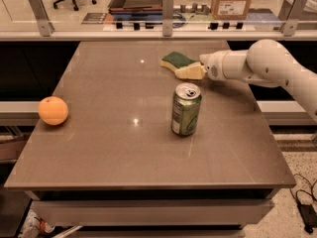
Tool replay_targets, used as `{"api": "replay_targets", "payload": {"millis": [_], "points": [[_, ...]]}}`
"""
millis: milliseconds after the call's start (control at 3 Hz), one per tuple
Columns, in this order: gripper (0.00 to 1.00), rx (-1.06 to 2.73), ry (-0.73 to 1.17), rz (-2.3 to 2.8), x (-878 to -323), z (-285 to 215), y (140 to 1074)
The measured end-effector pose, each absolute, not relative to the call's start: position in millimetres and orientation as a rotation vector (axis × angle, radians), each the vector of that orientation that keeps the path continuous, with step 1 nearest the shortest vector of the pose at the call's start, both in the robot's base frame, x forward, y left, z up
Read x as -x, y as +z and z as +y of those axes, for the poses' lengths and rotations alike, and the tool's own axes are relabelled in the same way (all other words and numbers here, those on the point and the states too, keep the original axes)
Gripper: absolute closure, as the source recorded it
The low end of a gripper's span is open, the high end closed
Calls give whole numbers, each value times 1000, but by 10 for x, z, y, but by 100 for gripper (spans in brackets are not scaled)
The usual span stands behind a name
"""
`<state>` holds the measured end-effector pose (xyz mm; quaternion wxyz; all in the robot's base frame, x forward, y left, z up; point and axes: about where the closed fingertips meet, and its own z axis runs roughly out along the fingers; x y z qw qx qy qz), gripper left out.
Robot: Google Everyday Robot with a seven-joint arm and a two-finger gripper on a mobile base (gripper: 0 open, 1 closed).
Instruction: Move sponge near orange
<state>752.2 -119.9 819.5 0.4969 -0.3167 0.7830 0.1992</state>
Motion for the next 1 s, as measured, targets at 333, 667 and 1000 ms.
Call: {"api": "replay_targets", "payload": {"millis": [333, 667, 1000], "points": [[64, 770, 486, 1896, -7524, -1170, 8183], [87, 771, 487, 1896, -7524, -1166, 8181], [100, 771, 487, 1896, -7524, -1164, 8206]]}}
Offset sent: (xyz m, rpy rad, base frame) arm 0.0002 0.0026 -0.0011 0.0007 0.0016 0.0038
